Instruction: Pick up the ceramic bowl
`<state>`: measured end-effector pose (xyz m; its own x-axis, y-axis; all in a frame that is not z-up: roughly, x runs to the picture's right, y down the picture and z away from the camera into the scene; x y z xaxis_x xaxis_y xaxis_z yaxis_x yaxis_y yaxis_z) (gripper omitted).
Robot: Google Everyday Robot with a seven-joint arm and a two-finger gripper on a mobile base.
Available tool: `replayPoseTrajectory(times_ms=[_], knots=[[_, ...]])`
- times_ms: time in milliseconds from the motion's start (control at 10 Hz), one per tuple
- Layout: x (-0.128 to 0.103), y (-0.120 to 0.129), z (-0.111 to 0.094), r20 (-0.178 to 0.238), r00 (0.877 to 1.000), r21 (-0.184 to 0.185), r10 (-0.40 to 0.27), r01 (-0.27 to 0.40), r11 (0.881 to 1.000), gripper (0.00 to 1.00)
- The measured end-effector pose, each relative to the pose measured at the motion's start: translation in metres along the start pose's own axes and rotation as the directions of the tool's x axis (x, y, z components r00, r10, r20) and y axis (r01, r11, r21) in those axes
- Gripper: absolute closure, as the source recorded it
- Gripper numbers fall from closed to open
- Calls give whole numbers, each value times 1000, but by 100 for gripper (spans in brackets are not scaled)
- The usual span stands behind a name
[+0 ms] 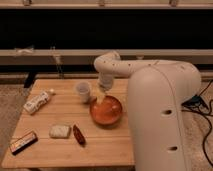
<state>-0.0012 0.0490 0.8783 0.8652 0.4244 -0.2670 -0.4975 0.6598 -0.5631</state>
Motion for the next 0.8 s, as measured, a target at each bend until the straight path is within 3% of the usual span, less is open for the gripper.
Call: replayPoseTrajectory(times_ms=[400,800], knots=[[19,-4,23,-35,997,43,71,-69,997,20],[39,-19,45,-67,991,45,119,-116,992,20]])
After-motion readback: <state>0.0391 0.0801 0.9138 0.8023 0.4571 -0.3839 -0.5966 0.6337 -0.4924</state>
